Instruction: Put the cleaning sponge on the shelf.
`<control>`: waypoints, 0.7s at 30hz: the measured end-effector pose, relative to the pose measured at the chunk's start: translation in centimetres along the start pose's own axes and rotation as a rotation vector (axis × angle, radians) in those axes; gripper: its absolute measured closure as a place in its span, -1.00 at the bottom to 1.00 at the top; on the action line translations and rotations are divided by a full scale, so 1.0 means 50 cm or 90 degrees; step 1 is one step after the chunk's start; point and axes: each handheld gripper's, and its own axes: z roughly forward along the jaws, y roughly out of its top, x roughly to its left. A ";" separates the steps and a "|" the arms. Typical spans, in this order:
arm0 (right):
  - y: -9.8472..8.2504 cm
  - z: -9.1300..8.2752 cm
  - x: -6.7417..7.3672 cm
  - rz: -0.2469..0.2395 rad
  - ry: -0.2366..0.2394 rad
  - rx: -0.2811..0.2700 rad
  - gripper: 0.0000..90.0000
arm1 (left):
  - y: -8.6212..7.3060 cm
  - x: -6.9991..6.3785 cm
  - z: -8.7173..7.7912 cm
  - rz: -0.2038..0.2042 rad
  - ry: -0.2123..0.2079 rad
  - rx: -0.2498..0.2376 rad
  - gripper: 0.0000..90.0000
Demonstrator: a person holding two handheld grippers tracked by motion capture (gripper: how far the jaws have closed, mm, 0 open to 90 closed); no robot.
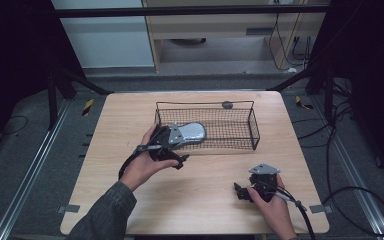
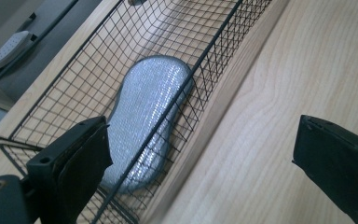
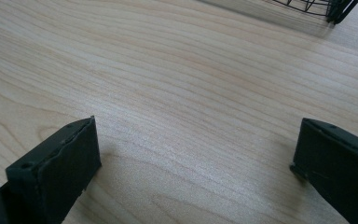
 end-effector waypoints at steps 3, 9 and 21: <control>0.000 0.000 0.000 0.000 0.000 0.000 -0.99 | -0.017 -0.002 -0.017 -0.015 0.004 -0.003 -0.93; 0.000 0.000 0.000 0.000 0.000 0.000 -0.99 | -0.058 0.003 -0.043 -0.041 0.018 0.003 -0.92; 0.000 0.000 0.000 0.001 0.000 0.000 -0.99 | -0.146 0.032 -0.053 -0.097 0.038 0.030 -0.92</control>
